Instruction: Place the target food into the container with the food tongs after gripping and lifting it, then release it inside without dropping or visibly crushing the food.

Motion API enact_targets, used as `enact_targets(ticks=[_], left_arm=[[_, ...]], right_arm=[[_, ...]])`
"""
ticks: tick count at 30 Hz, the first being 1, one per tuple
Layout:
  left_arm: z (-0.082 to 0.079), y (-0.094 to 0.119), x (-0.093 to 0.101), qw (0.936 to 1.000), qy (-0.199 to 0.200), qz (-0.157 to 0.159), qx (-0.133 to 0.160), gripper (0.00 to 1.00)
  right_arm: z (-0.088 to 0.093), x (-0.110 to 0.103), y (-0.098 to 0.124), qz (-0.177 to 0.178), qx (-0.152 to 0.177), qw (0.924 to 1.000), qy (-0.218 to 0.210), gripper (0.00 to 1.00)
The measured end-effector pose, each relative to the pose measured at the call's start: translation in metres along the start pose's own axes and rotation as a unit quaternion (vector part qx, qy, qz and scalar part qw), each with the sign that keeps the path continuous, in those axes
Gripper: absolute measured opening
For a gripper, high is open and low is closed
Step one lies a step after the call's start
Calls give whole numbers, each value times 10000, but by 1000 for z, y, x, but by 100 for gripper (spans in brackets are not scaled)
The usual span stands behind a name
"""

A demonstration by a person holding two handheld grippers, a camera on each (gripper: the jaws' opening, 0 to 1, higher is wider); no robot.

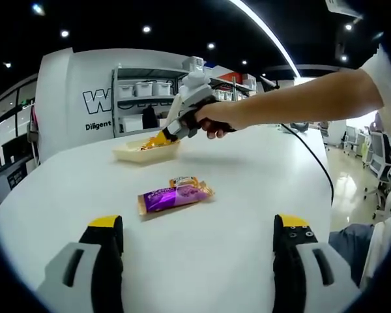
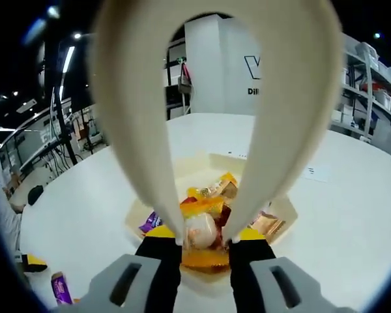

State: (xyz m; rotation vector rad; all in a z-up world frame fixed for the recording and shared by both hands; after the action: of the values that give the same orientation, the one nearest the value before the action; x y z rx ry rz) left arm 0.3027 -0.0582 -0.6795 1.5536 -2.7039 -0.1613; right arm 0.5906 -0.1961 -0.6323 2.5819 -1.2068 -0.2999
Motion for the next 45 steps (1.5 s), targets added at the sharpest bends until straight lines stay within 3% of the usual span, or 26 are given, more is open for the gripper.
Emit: enact_targets(ticks=[14, 23, 32, 45], left_arm=[[-1, 0, 2, 10000, -3, -2, -11, 94], [-1, 0, 0, 10000, 10, -12, -17, 94], [0, -1, 0, 10000, 52, -10, -55, 94], [0, -1, 1, 10000, 70, -18, -64, 94]], right_arm=[[-3, 6, 20, 39, 80, 10000, -30, 23], [-5, -2, 36, -94, 129, 9998, -116, 22], [-8, -24, 52, -430, 159, 9989, 23, 23], [-6, -32, 61, -890, 5, 9960, -50, 23]])
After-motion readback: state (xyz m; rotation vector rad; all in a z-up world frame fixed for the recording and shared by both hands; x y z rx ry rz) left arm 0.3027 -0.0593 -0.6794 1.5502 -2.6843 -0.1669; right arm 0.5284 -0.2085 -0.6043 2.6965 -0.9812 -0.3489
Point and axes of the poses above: the point that each gripper's makers call its tool centre point, and the gripper's own axes: y roughly backward along the fingers, x roughly to its right, z roughly out of its underside, the point moved 9 cm from there along y, roughly backward along the fingers, and after that the axes turned 10 degrees about x, right-handed, at the moved point
